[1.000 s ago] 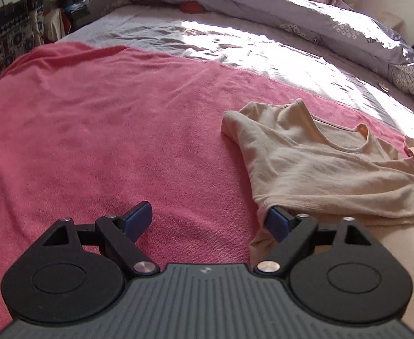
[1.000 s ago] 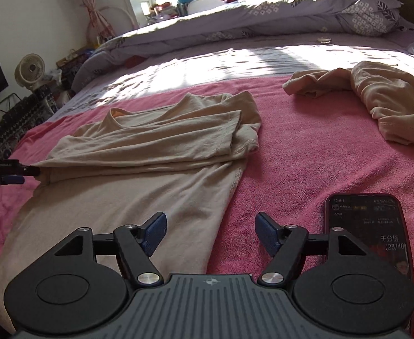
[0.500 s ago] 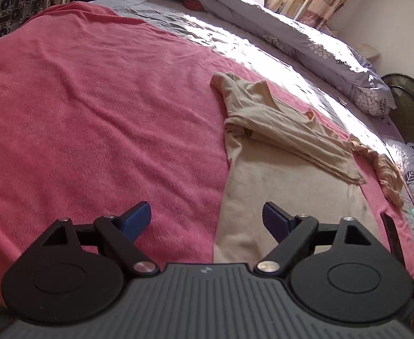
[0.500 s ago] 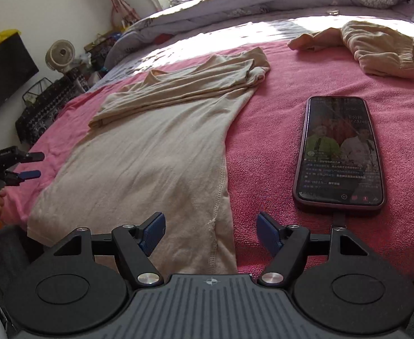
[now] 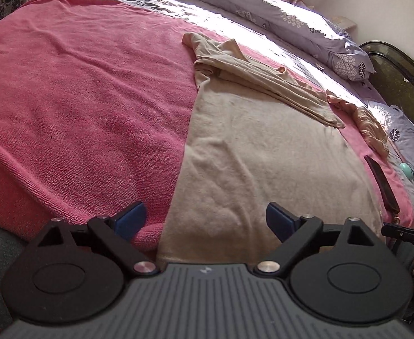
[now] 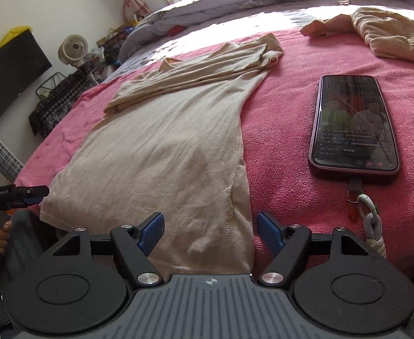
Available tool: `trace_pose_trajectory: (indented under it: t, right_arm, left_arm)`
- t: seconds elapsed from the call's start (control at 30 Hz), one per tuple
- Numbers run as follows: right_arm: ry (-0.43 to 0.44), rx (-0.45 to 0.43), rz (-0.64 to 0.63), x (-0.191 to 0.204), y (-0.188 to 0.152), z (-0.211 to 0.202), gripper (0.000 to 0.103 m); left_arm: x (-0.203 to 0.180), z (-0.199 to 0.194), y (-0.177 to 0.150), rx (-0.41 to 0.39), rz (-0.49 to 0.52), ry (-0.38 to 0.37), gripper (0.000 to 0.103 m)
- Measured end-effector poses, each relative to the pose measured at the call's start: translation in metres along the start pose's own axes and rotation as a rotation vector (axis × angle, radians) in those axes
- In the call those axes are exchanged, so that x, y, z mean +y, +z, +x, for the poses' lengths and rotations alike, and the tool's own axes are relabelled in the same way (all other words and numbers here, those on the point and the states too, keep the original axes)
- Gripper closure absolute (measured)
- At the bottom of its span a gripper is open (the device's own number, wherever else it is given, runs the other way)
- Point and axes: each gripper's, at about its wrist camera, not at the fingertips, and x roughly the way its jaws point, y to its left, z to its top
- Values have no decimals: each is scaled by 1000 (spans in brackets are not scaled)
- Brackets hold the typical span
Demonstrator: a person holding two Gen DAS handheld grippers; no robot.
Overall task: Fold clothes
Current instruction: 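Grasp the shirt hem with the right gripper while the left gripper grasps the shirt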
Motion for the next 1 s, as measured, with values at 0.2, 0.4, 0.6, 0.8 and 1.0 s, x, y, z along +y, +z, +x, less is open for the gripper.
trace_pose_trajectory:
  t: [0.2, 0.4, 0.6, 0.8, 1.0]
  right_arm:
    - [5, 5, -21, 5, -1, 5, 16]
    - [45, 33, 45, 5, 0, 1, 40]
    - [-12, 82, 98, 2, 1, 0, 94]
    - [15, 100, 77, 5, 14, -20, 96]
    - [-28, 202, 23, 0, 6, -13, 95]
  left_arm:
    - [2, 1, -6, -26, -20, -31, 20]
    - [21, -2, -6, -59, -149, -16, 68]
    - [26, -6, -4, -85, -215, -45, 103]
    - [6, -25, 14, -146, -103, -101, 103]
    - [16, -4, 4, -10, -105, 10, 103]
